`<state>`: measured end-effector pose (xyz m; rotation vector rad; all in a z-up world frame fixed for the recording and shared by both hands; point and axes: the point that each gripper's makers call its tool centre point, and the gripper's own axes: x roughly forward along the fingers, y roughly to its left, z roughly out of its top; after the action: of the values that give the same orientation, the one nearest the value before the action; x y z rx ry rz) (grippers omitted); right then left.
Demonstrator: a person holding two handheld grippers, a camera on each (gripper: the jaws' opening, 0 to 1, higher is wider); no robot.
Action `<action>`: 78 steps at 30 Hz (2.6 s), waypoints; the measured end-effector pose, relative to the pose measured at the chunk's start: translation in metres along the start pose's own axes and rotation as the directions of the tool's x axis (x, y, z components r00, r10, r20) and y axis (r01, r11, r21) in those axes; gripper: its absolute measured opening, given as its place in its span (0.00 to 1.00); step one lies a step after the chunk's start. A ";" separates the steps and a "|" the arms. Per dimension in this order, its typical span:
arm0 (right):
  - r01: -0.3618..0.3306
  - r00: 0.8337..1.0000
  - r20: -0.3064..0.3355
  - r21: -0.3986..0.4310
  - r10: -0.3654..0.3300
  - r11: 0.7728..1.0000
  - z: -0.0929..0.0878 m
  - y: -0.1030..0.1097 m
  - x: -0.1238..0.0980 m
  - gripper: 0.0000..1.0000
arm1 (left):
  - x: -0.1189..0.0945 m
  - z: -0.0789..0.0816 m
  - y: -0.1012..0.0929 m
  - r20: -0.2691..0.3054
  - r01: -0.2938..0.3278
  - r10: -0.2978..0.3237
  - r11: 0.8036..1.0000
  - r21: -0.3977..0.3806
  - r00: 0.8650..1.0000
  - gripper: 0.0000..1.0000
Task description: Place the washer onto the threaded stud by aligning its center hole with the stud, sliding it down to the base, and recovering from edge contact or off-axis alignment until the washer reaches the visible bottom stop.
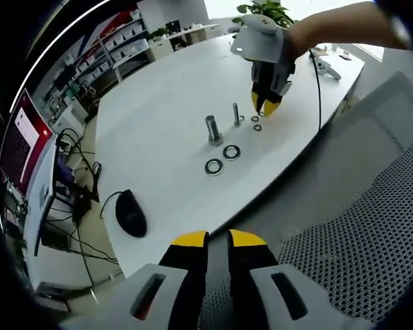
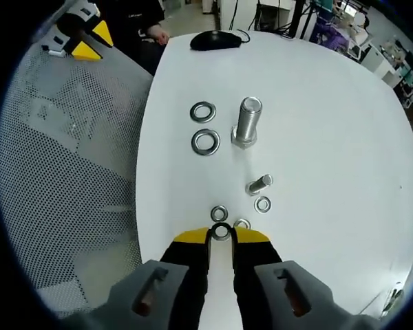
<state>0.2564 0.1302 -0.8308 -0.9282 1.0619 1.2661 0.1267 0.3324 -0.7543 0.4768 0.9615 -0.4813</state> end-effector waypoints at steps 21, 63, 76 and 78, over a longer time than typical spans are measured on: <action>0.030 1.000 -0.008 -0.082 -0.031 0.996 0.027 -0.022 -0.031 0.13 | 0.001 -0.001 0.000 -0.004 -0.002 0.002 1.000 0.000 1.000 0.09; 0.001 0.998 -0.065 -0.151 -0.011 0.988 0.044 -0.039 -0.039 0.13 | 0.004 -0.001 0.005 -0.009 -0.004 0.004 1.000 -0.016 1.000 0.09; -0.018 0.998 -0.062 -0.191 0.007 0.981 0.054 -0.033 -0.031 0.13 | 0.004 -0.001 0.007 0.000 -0.004 0.004 1.000 -0.030 1.000 0.09; -0.025 0.997 -0.075 -0.209 0.009 0.978 0.051 -0.033 -0.028 0.13 | 0.004 -0.002 0.007 -0.005 -0.001 0.001 1.000 -0.027 1.000 0.09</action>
<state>0.2943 0.1684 -0.7908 -1.1355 1.0074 1.3865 0.1319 0.3384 -0.7575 0.4545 0.9709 -0.4662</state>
